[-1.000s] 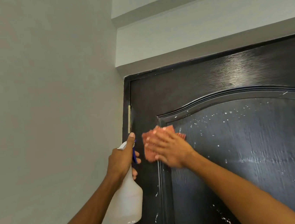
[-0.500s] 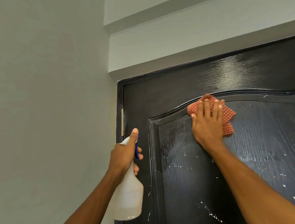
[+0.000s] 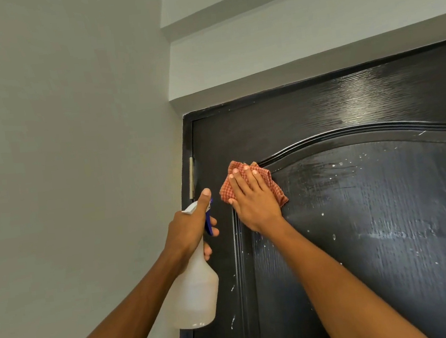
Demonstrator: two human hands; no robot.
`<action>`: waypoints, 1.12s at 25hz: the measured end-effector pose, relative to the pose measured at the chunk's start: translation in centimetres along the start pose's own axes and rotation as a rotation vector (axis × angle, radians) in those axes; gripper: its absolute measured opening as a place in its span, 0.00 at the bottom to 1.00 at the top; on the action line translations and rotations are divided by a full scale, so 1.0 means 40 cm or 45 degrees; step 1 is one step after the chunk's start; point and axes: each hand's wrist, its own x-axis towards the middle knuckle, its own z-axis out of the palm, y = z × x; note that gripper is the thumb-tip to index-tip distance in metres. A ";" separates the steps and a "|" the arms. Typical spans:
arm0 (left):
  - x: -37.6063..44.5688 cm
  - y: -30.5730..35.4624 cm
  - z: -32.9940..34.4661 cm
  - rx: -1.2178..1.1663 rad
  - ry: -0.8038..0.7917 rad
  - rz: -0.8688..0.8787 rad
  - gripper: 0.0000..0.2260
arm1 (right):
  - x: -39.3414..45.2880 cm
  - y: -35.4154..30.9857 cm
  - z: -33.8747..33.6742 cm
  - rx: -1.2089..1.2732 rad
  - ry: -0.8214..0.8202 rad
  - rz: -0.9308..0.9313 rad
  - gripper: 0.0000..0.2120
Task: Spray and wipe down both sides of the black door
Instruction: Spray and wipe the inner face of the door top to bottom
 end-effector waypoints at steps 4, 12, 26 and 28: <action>0.019 0.024 0.045 -0.063 -0.009 0.042 0.29 | -0.034 0.151 -0.041 -0.070 0.121 -0.032 0.32; 0.046 0.054 0.115 -0.240 -0.081 -0.026 0.30 | -0.154 0.295 -0.100 0.081 0.335 0.810 0.35; 0.084 0.121 0.124 -0.119 -0.024 0.104 0.29 | -0.229 0.108 0.013 -0.097 0.086 -0.030 0.32; 0.088 0.098 0.104 -0.064 0.020 0.129 0.29 | -0.170 0.069 0.012 -0.110 -0.021 -0.126 0.31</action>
